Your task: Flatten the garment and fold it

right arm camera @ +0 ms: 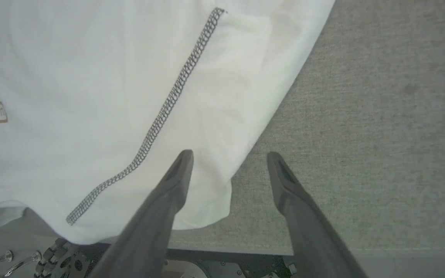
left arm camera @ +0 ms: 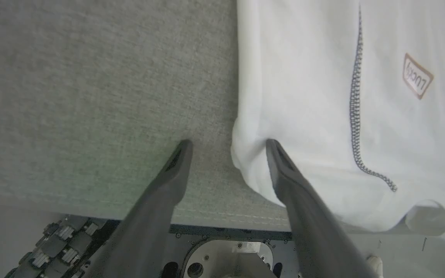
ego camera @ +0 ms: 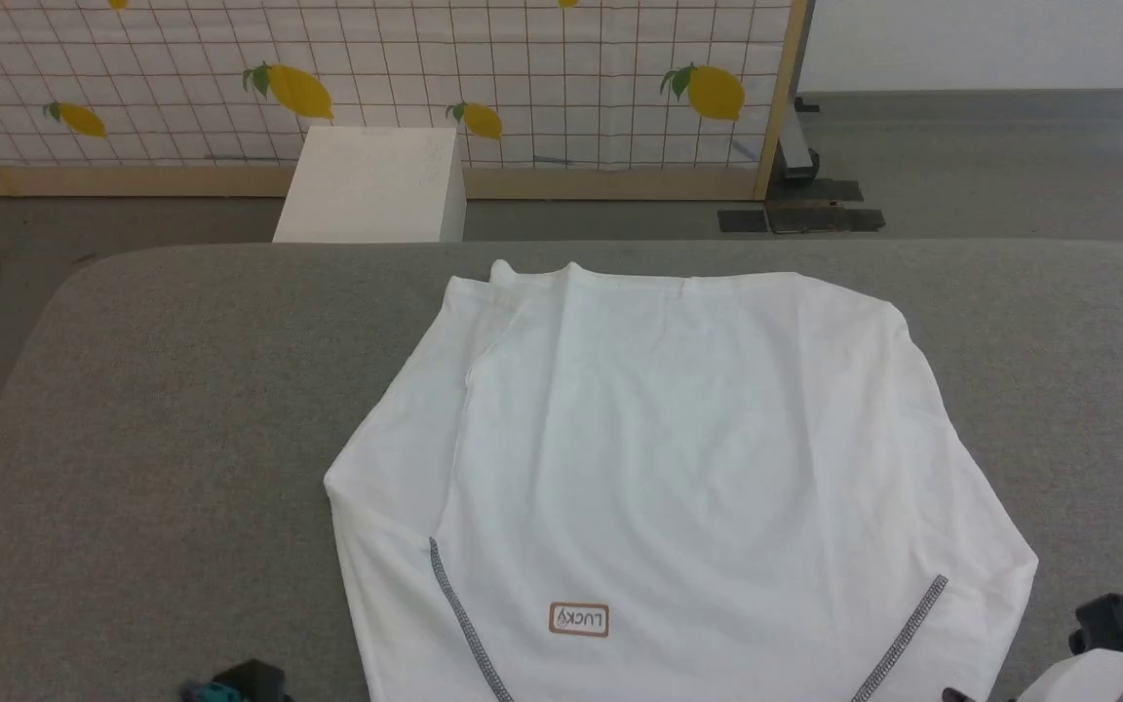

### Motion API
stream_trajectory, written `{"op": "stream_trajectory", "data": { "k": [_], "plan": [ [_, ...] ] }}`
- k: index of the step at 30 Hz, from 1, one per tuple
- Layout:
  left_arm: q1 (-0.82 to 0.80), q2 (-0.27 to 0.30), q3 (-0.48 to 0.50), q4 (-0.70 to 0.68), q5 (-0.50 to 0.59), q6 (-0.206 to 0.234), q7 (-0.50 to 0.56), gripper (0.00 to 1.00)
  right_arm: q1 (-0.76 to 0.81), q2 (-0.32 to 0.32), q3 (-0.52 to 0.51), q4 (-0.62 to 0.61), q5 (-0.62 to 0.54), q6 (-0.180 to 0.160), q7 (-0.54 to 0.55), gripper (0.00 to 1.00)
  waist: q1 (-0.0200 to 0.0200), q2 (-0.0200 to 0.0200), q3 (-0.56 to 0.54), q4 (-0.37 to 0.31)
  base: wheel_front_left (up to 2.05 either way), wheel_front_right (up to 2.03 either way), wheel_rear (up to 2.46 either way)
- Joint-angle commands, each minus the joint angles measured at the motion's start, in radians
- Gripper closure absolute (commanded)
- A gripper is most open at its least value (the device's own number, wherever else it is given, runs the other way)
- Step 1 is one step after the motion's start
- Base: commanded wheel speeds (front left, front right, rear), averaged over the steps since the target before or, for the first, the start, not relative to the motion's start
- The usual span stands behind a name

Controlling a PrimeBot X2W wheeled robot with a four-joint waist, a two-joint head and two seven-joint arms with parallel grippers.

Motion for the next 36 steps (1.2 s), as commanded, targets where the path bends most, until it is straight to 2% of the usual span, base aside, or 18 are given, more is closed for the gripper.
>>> {"op": "stream_trajectory", "data": {
  "k": [1,5,6,9,12,16,23,30,36],
  "plan": [
    [-0.026,0.027,0.025,-0.009,0.000,0.011,-0.003,0.00,-0.023,0.001,-0.011,-0.020,0.012,-0.002,-0.010,0.00,0.0001,0.0092,-0.003,-0.001,0.00,0.00,0.00],
    [-0.064,0.048,0.071,-0.098,0.017,0.018,-0.048,0.00,-0.060,0.006,-0.063,-0.076,0.037,-0.002,-0.020,0.00,0.0001,0.0092,0.000,-0.005,0.00,0.00,0.00],
    [-0.158,0.057,0.126,-0.188,0.074,-0.040,-0.214,0.00,-0.172,-0.015,-0.131,-0.095,0.036,-0.002,-0.048,0.00,0.0001,0.0092,0.030,-0.013,0.00,0.00,0.00],
    [-0.226,0.062,0.142,-0.204,0.143,-0.091,-0.361,0.00,-0.275,-0.049,-0.146,-0.071,0.025,-0.002,-0.054,0.00,0.0001,0.0092,0.076,-0.019,0.00,0.00,0.00],
    [-0.281,0.063,0.142,-0.193,0.220,-0.131,-0.509,0.00,-0.384,-0.092,-0.135,-0.017,-0.002,-0.002,-0.053,0.00,0.0001,0.0092,0.130,-0.022,0.00,0.00,0.00],
    [-0.333,0.047,0.129,-0.164,0.300,-0.150,-0.652,0.00,-0.527,-0.160,-0.070,0.090,-0.045,-0.002,-0.038,0.00,0.0001,0.0092,0.214,-0.017,0.00,0.00,0.00],
    [-0.398,0.020,0.118,-0.157,0.397,-0.154,-0.711,0.00,-0.748,-0.247,0.056,0.273,-0.115,-0.002,-0.047,0.00,0.0001,0.0092,0.347,0.016,0.00,0.00,0.00],
    [-0.429,-0.016,0.131,-0.162,0.442,-0.168,-0.719,0.00,-0.885,-0.276,0.171,0.422,-0.139,-0.002,-0.075,0.00,0.0001,0.0092,0.424,0.048,0.00,0.00,0.00],
    [-0.431,-0.048,0.148,-0.169,0.478,-0.182,-0.719,0.00,-0.928,-0.297,0.264,0.508,-0.128,-0.002,-0.082,0.00,0.0001,0.0092,0.446,0.057,0.00,0.00,0.00]
  ]
}}
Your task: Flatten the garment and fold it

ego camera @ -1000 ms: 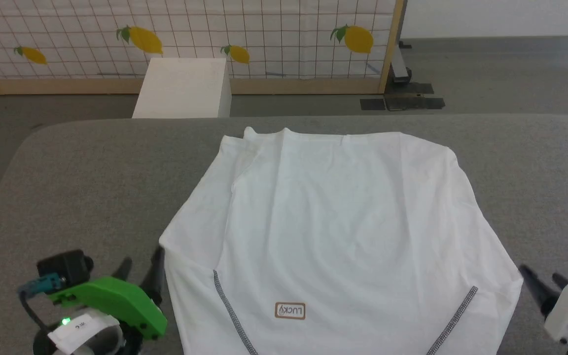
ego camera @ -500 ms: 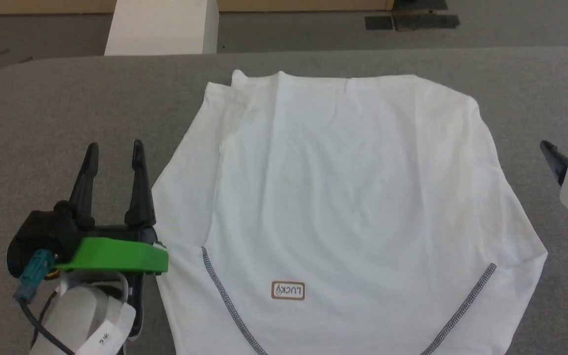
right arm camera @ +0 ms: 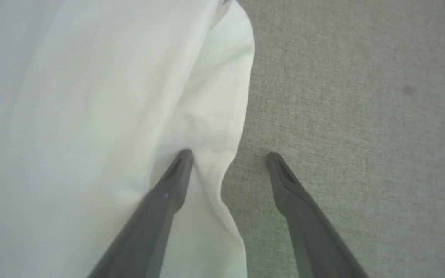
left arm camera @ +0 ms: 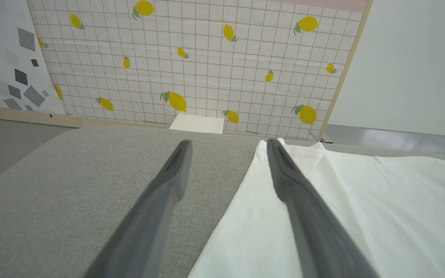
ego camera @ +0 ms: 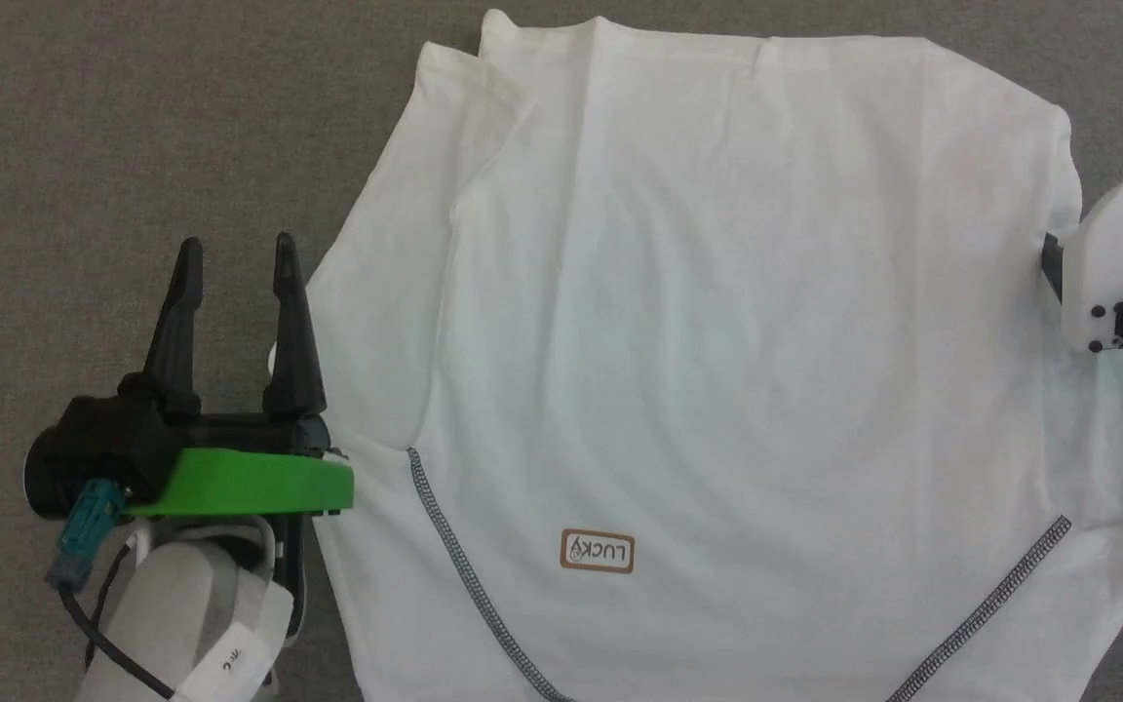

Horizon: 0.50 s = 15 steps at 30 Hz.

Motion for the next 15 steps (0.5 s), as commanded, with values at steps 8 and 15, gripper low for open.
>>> {"op": "stream_trajectory", "data": {
  "k": [8,15],
  "plan": [
    [-0.009,-0.037,0.027,0.013,0.040,-0.030,-0.005,0.00,-0.021,-0.022,0.075,0.087,0.057,-0.002,0.019,1.00,-0.0002,0.0092,0.012,0.008,0.00,0.00,0.00],
    [0.015,-0.056,0.048,0.043,0.043,-0.054,-0.005,0.00,-0.021,-0.034,-0.023,0.116,0.081,-0.002,-0.027,1.00,-0.0002,0.0092,-0.042,-0.004,0.00,0.00,0.00]
  ]
}}
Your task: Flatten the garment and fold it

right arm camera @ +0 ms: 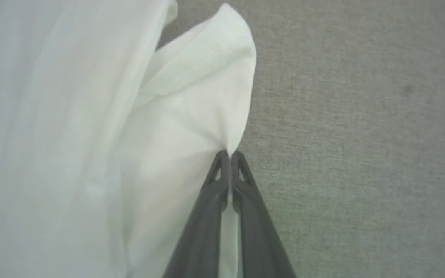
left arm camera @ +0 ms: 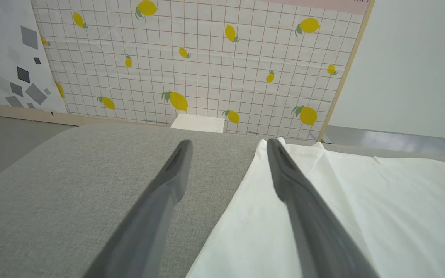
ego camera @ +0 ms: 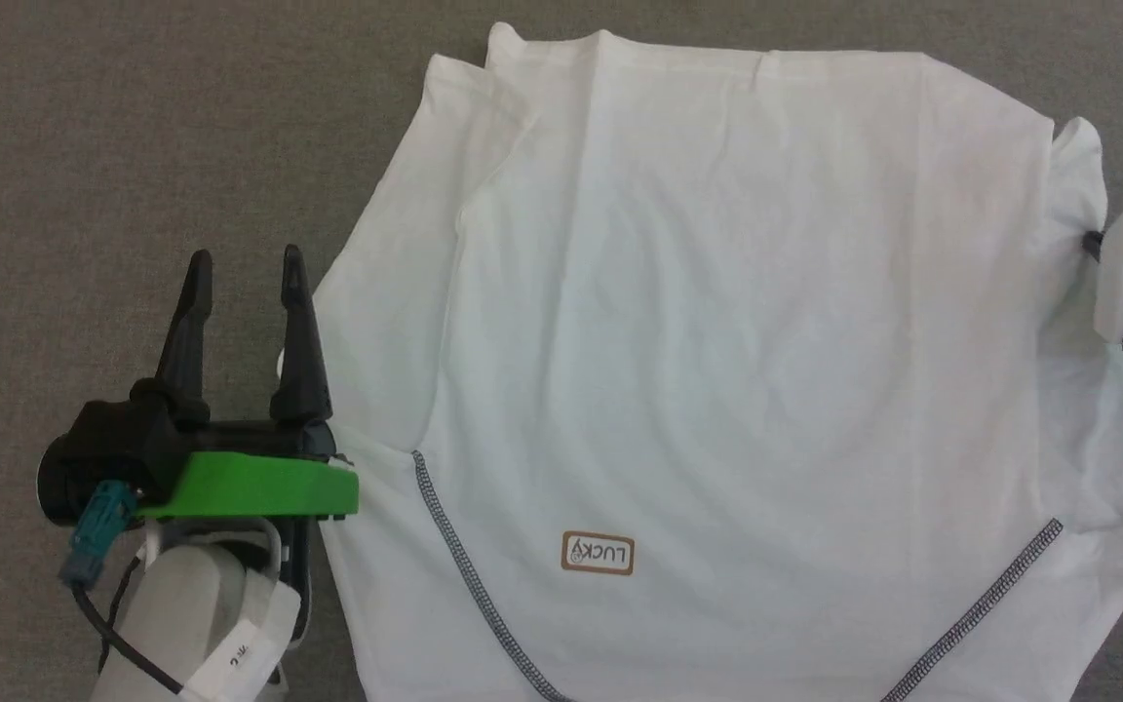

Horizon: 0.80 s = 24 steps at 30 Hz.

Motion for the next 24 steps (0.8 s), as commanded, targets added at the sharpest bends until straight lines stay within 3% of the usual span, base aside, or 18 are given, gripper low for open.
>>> {"op": "stream_trajectory", "data": {
  "k": [1,8,13,19,24],
  "plan": [
    [0.012,-0.009,0.009,0.008,0.004,-0.009,-0.005,0.00,0.027,-0.008,-0.038,0.014,0.006,-0.002,-0.016,1.00,-0.0002,0.0092,-0.034,-0.007,0.00,0.00,0.00],
    [0.049,-0.024,0.036,0.040,-0.006,-0.034,-0.005,0.00,0.095,-0.041,-0.229,0.042,-0.012,-0.002,-0.058,1.00,-0.0002,0.0092,-0.130,-0.019,0.00,0.00,0.00],
    [0.090,-0.030,0.055,0.053,-0.012,-0.047,-0.005,0.00,0.149,-0.042,-0.305,-0.025,-0.017,-0.002,-0.073,1.00,-0.0002,0.0092,-0.201,-0.030,0.00,0.00,0.00],
    [0.127,-0.036,0.074,0.055,-0.017,-0.058,-0.005,0.00,0.226,-0.056,-0.291,-0.239,0.025,-0.002,-0.060,1.00,-0.0002,0.0092,-0.282,-0.035,0.00,0.00,0.00],
    [0.171,-0.032,0.088,0.056,-0.021,-0.063,-0.005,0.00,0.297,-0.044,-0.209,-0.489,0.088,-0.002,0.015,1.00,-0.0002,0.0092,-0.340,-0.037,0.00,0.00,0.00]
  ]
}}
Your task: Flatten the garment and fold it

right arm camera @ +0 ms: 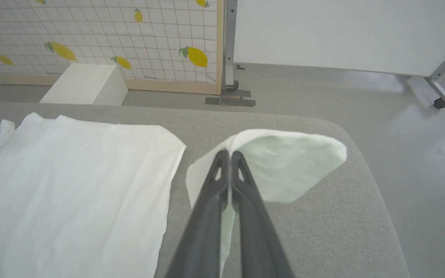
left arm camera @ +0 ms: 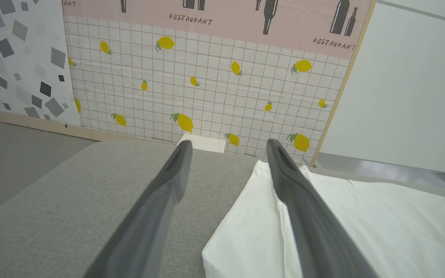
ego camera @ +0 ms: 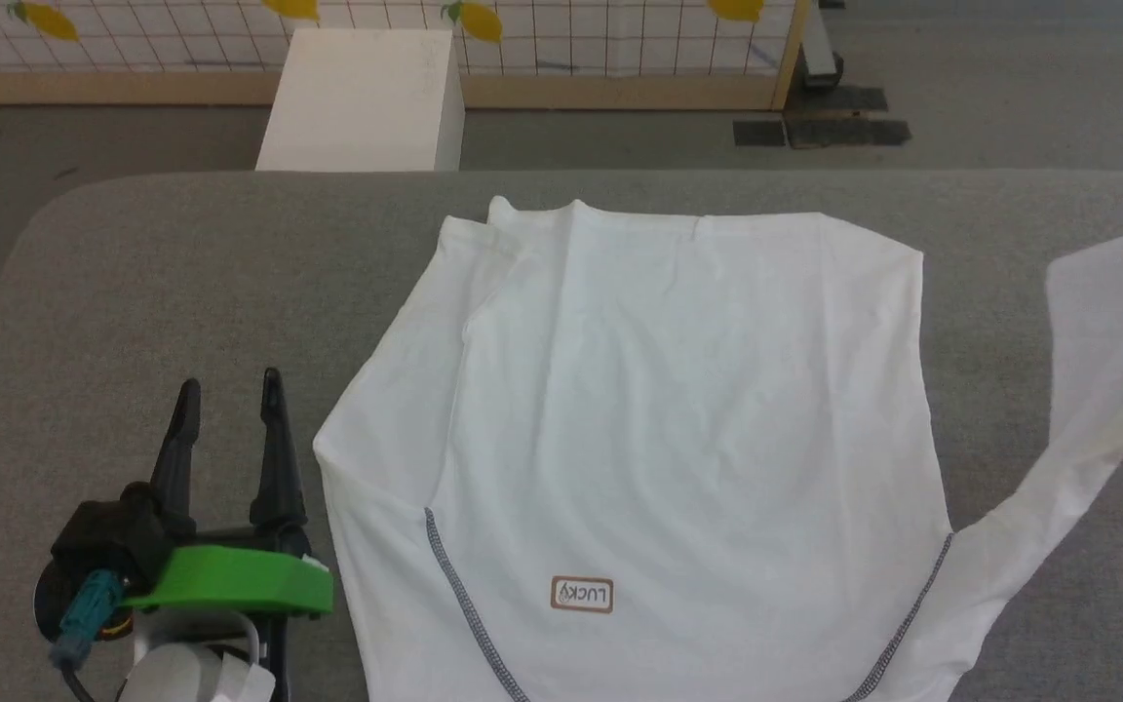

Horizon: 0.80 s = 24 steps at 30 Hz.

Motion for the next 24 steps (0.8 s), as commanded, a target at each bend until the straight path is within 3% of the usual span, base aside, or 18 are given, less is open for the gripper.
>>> {"op": "stream_trajectory", "data": {
  "k": [1,6,11,24],
  "plan": [
    [0.019,0.000,0.005,-0.001,-0.010,-0.006,-0.005,0.00,0.029,0.010,0.026,-0.052,0.022,-0.002,0.021,1.00,0.0000,0.0092,-0.055,-0.005,0.00,0.00,0.00],
    [0.047,0.002,0.013,-0.008,-0.016,-0.006,-0.005,0.00,0.092,0.036,0.155,-0.221,0.065,-0.002,0.097,1.00,0.0000,0.0092,-0.076,0.005,0.00,0.00,0.00],
    [0.055,0.000,0.016,-0.015,-0.019,-0.004,-0.005,0.00,0.102,0.081,0.315,-0.280,0.093,-0.002,0.124,1.00,0.0000,0.0092,-0.070,0.022,0.00,0.00,0.00],
    [0.041,-0.020,0.005,-0.006,-0.018,-0.008,-0.005,0.00,0.036,0.244,0.702,-0.116,0.150,-0.002,0.073,1.00,0.0000,0.0092,-0.023,0.100,0.00,0.00,0.00]
  ]
}}
